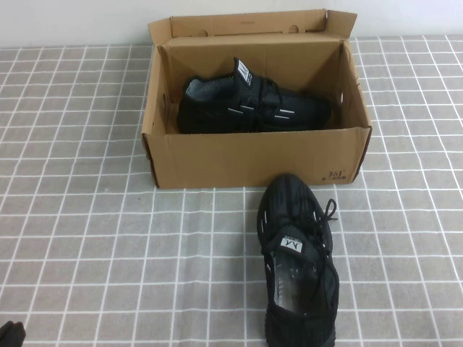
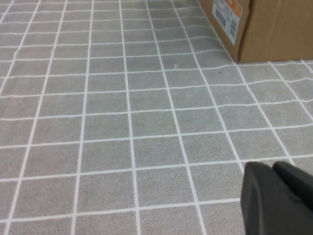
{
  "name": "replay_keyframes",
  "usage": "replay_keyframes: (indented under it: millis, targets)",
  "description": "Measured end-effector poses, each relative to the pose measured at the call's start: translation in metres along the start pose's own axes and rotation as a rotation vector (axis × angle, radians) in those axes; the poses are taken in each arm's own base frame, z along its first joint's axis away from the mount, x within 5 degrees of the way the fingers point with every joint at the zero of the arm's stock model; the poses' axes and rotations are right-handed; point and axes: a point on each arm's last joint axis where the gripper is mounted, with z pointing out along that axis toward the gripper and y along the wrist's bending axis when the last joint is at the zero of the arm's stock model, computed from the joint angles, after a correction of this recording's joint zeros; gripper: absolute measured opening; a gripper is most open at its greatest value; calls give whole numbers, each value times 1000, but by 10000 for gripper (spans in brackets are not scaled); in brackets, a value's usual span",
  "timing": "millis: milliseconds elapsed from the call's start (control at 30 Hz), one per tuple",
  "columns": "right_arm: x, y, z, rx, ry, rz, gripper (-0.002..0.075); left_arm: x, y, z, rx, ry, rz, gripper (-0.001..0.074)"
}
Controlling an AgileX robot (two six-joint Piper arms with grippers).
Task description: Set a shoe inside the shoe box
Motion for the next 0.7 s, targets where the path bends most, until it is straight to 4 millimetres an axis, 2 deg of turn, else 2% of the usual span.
replay_keyframes:
  millis: [700]
  targets:
    - [-2,0,0,0,-17,6,-16,0,0,0,0,0,0,-1]
